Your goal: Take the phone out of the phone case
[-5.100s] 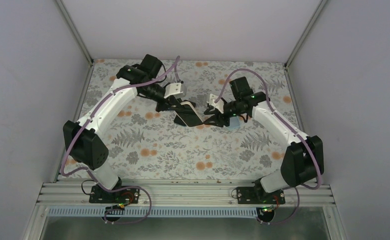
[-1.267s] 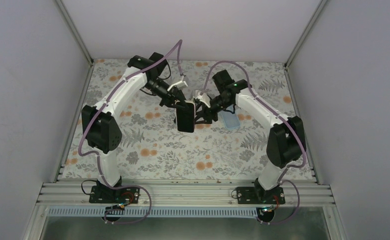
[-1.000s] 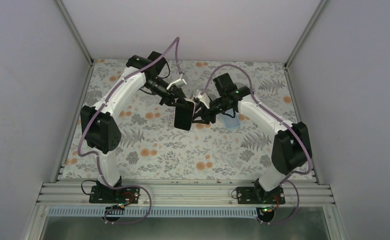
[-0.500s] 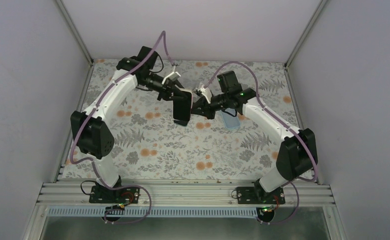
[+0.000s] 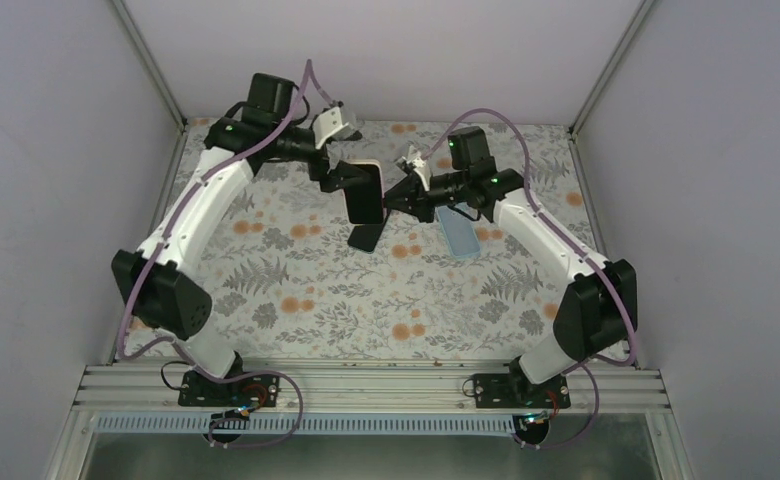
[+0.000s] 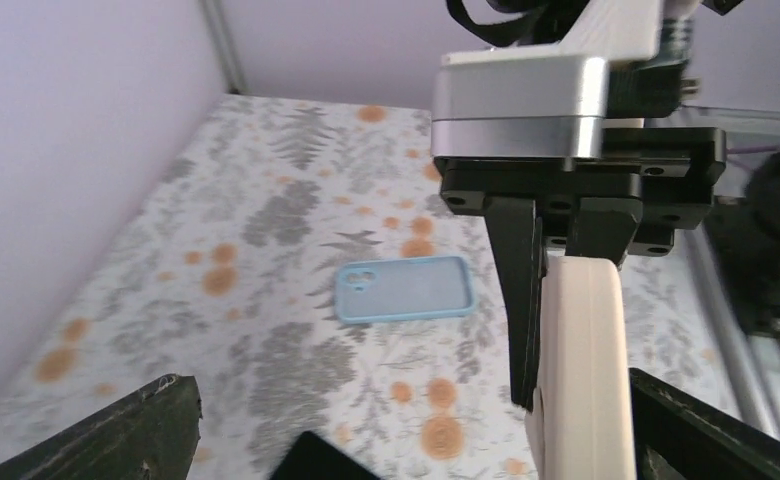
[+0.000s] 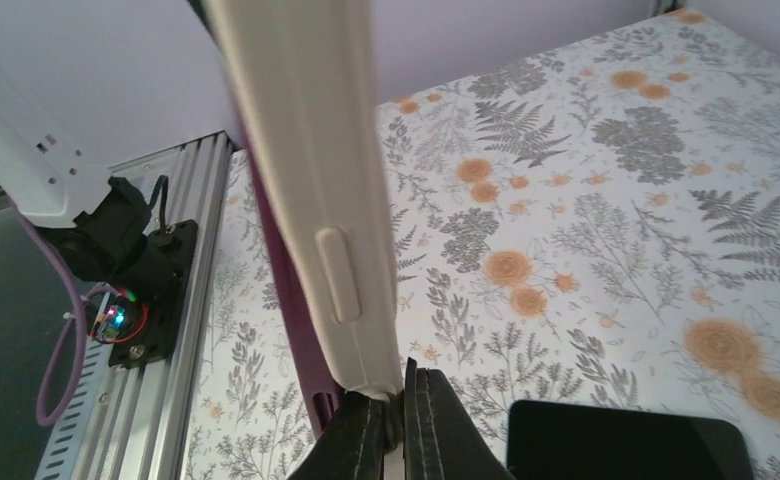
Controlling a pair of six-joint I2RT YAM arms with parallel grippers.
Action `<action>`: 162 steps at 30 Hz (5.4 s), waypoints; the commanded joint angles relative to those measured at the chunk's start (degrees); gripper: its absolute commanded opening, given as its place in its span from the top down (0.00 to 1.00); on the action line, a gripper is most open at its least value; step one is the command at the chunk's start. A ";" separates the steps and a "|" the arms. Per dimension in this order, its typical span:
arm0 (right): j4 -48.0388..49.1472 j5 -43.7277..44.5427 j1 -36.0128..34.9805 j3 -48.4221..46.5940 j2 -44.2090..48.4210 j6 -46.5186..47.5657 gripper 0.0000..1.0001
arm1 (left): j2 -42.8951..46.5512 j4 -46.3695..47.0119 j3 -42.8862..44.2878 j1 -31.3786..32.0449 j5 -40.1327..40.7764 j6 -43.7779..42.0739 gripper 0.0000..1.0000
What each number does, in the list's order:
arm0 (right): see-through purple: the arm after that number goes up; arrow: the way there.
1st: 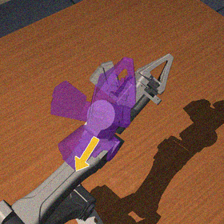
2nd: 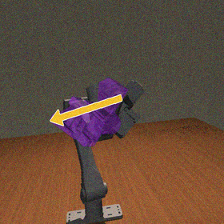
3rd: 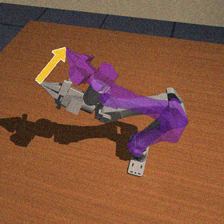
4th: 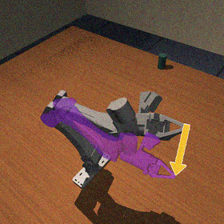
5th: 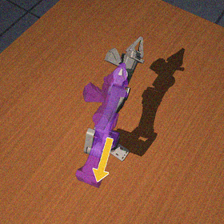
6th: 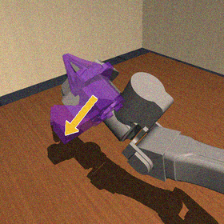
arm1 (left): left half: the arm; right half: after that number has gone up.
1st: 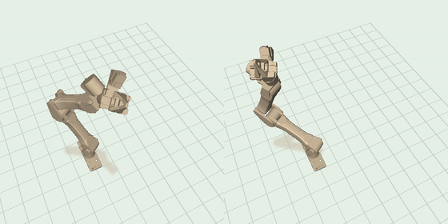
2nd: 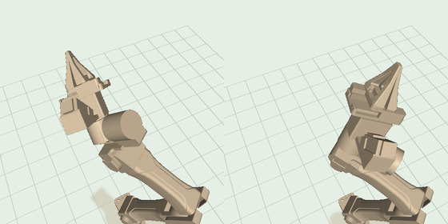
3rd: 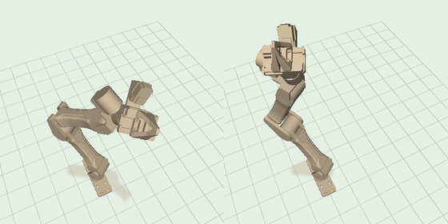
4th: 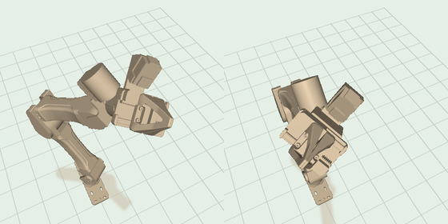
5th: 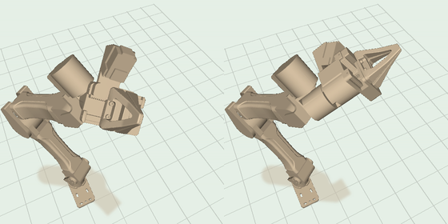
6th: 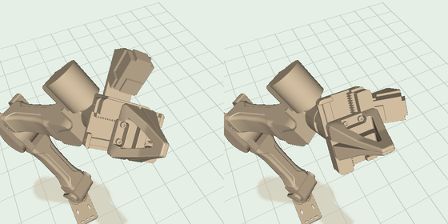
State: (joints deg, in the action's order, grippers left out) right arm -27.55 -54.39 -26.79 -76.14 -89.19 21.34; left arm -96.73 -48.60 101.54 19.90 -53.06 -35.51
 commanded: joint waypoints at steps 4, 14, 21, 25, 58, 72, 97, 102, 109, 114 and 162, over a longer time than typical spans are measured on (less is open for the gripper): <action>2.17 -7.45 4.28 -1.23 -1.96 -2.16 0.96 | 13.51 17.51 -7.59 -1.15 13.99 3.90 0.00; 5.00 -8.87 9.68 -6.59 -9.61 -13.10 0.96 | 19.02 27.36 -21.90 9.55 31.66 1.88 0.00; 6.83 -10.05 11.79 -14.43 -15.30 -21.61 0.96 | 14.58 39.05 -28.31 16.22 47.78 2.15 0.00; 6.30 -7.51 11.84 -17.53 -17.20 -23.07 0.96 | 11.24 43.60 -27.71 17.69 51.20 3.02 0.00; 10.74 -4.33 12.65 -16.32 -17.38 -28.80 0.96 | 6.67 50.98 -31.41 19.29 59.43 -1.50 0.00; 11.10 -5.52 12.69 -16.40 -16.38 -29.30 0.96 | 4.40 44.38 -29.35 18.03 43.95 -0.63 0.00; 9.37 -9.75 10.32 -13.57 -14.07 -27.32 0.96 | 0.40 47.75 -26.31 14.11 43.64 1.49 0.00; 9.49 -10.25 9.87 -13.58 -13.99 -27.33 0.96 | -0.81 45.50 -24.39 14.07 40.46 2.05 0.00; 9.00 -10.36 9.73 -13.71 -13.90 -26.70 0.96 | 0.17 46.77 -25.07 12.67 38.64 3.39 0.00; 8.97 -10.83 9.52 -13.63 -13.92 -26.49 0.96 | 0.20 47.12 -24.88 11.69 38.51 3.99 0.00; 8.60 -10.88 7.80 -12.44 -12.90 -25.75 0.96 | 2.41 54.70 -26.72 6.03 47.49 7.40 0.15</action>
State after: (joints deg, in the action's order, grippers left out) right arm -16.56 -56.45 -16.97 -88.97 -105.49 -6.04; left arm -95.94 -0.05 74.48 29.26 -13.54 -29.10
